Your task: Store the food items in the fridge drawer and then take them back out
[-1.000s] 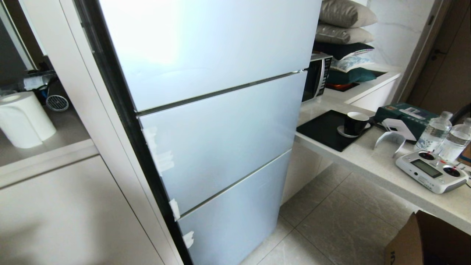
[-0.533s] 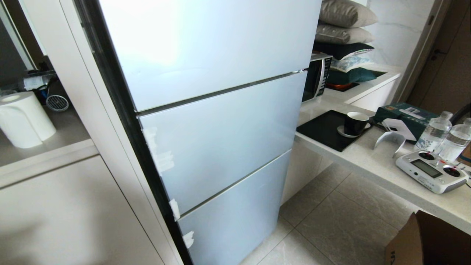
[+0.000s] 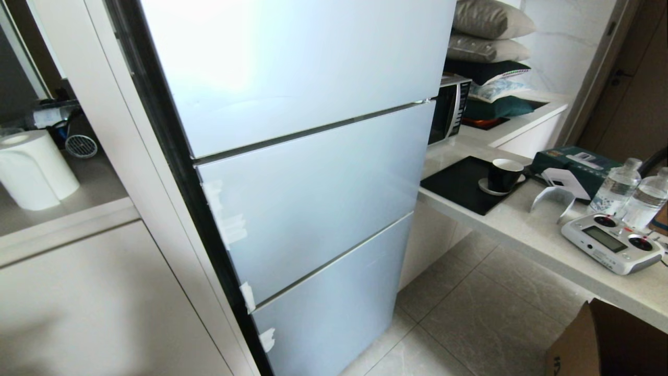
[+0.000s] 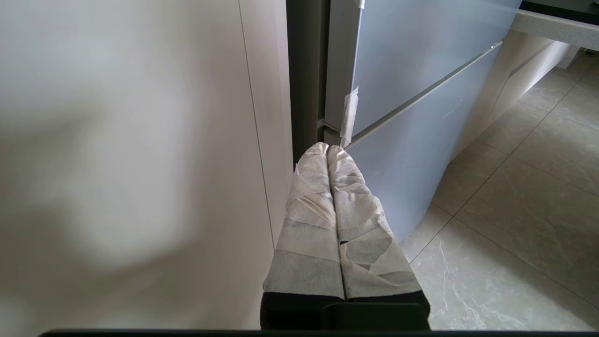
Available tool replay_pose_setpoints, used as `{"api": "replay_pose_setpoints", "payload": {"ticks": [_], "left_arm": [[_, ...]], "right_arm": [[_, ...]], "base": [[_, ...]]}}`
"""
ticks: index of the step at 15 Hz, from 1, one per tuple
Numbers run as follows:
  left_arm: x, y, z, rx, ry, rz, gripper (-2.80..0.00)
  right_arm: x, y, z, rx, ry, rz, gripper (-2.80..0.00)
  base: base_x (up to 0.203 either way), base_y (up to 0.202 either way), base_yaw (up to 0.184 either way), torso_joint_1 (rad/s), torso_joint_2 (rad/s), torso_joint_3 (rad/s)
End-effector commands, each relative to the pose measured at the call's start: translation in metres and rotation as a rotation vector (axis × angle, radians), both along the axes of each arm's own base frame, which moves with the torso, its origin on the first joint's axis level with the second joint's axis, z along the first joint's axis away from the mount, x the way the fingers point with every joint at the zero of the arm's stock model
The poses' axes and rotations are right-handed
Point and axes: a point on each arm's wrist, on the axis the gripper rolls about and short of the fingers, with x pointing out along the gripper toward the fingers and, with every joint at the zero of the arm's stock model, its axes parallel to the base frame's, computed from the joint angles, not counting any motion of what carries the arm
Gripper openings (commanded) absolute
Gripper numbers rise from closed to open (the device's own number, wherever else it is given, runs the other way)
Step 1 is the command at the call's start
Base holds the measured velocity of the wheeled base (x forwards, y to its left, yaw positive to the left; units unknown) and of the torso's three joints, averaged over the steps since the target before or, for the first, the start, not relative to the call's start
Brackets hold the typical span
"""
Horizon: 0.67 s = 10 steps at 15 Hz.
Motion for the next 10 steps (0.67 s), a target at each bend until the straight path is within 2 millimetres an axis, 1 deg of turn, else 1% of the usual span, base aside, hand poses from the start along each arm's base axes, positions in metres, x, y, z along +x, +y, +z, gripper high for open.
{"api": "replay_pose_setpoints", "payload": {"ticks": [1,3,4,5,6,7,8,10], "left_arm": [[0.000,0.000,0.000,0.000,-0.001,0.000,-2.80],[0.000,0.000,0.000,0.002,-0.001,0.000,-2.80],[-0.001,0.000,0.005,0.003,-0.026,-0.002,-2.80],[-0.004,0.000,0.018,-0.001,-0.095,-0.008,-2.80],[-0.010,0.000,0.039,-0.006,-0.166,-0.019,-2.80],[-0.012,-0.001,0.058,-0.009,-0.191,-0.032,-2.80],[-0.010,-0.001,0.073,-0.012,-0.190,-0.041,-2.80],[0.000,-0.001,0.097,-0.032,-0.155,-0.056,-2.80]], "right_arm": [[0.000,0.000,0.000,-0.001,0.000,0.001,-2.80],[0.000,0.000,0.000,-0.001,0.001,0.001,-2.80],[0.000,0.000,0.000,-0.001,-0.001,0.001,-2.80],[0.000,0.000,0.000,-0.001,0.000,0.001,-2.80],[0.000,0.000,0.000,0.000,0.001,0.001,-2.80],[0.000,0.000,0.000,0.001,0.000,0.001,-2.80],[0.000,0.000,0.000,0.001,-0.001,0.001,-2.80],[0.000,0.000,0.000,0.001,0.000,0.001,-2.80]], "base": [[0.000,0.000,0.000,0.000,0.00,0.000],[0.000,0.000,0.000,0.000,0.00,0.000],[0.000,0.000,0.000,0.000,0.00,0.000],[0.000,0.000,0.000,0.000,0.00,0.000],[0.000,0.000,0.000,0.000,0.00,0.000],[0.000,0.000,0.000,0.000,0.00,0.000],[0.000,0.000,0.000,0.000,0.00,0.000],[0.000,0.000,0.000,0.000,0.00,0.000]]}}
